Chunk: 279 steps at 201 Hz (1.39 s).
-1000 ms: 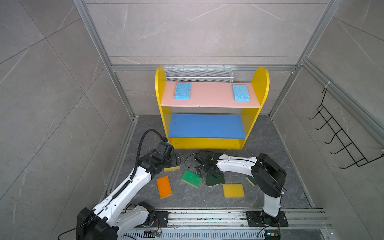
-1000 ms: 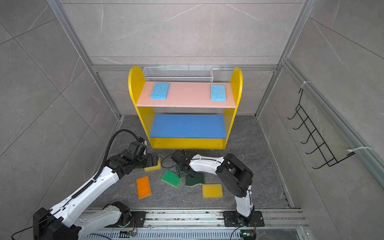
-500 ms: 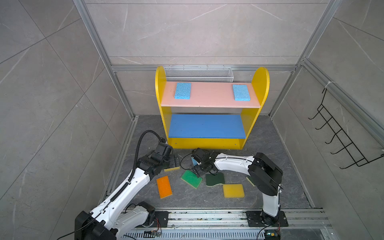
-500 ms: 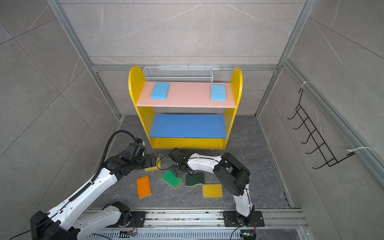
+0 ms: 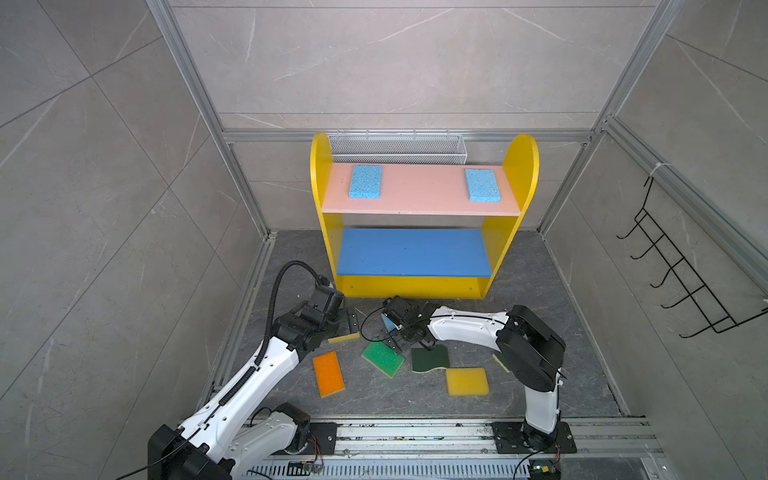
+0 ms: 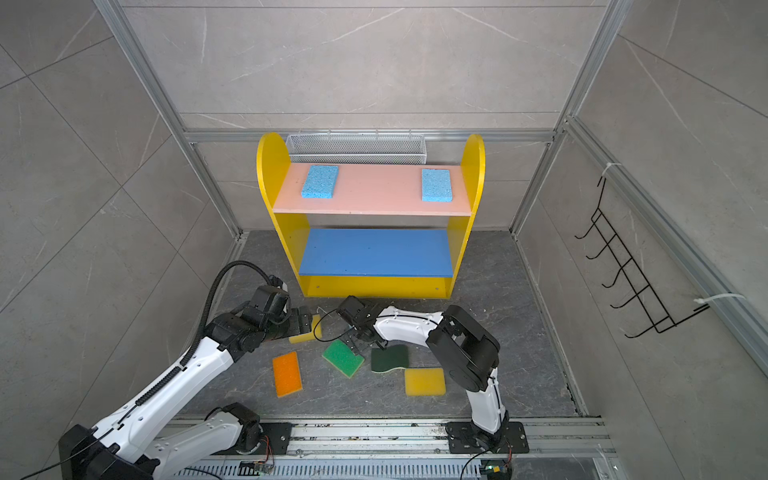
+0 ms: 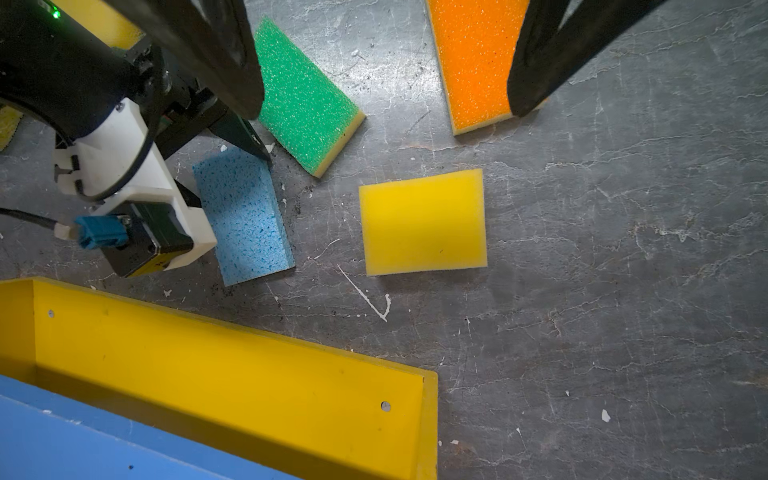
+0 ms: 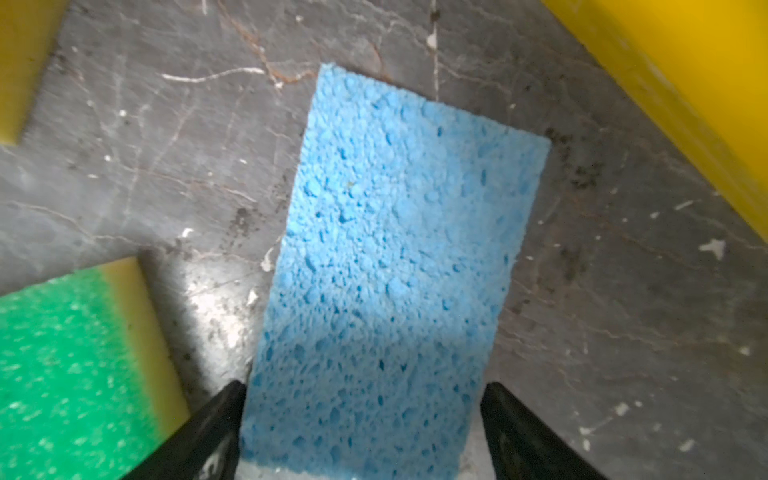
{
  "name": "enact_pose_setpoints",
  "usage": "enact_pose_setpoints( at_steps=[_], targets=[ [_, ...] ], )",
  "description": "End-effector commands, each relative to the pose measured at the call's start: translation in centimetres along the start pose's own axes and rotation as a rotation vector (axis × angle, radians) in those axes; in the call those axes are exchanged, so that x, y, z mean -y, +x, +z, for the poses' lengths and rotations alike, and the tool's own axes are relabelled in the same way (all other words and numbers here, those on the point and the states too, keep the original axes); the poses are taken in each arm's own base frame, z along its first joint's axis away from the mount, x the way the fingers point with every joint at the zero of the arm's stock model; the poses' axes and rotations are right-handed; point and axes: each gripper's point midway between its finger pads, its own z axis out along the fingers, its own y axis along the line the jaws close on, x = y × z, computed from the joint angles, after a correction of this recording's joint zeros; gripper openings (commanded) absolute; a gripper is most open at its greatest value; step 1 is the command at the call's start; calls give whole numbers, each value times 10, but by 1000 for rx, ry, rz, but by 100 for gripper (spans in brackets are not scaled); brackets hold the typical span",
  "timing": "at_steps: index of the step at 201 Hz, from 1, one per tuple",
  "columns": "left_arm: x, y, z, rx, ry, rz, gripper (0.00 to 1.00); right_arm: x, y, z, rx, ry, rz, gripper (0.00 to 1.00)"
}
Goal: Place and organize the cleaning sponges onto the shelf
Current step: 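Lift the light-blue sponge off the table with the right gripper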
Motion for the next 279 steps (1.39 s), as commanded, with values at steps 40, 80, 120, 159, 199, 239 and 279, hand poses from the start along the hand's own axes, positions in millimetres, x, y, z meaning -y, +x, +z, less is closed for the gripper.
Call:
enact_pose_setpoints(
  at_steps=[40, 80, 120, 159, 199, 239, 279],
  targets=[
    [-5, 0, -3, 12, -10, -37, 94, 10, 10, -1, -16, 35, 44, 93],
    [-4, 2, -4, 8, -3, -40, 94, 23, 16, 4, -19, 6, 138, 94],
    [-4, 1, -4, 9, -3, -44, 94, 22, 9, 7, -3, -36, 156, 94],
    [-3, 0, -3, 6, -2, -50, 94, 20, 4, 10, 7, -40, 120, 94],
    [-2, -1, -4, 9, 2, -53, 94, 18, 6, 14, -3, -44, 92, 94],
    [0, -3, -5, 11, 9, -58, 93, 15, 12, 20, -9, -61, 110, 91],
    [2, -3, -4, 5, 13, -63, 94, 15, 19, 23, -23, -59, 118, 87]
  ],
)
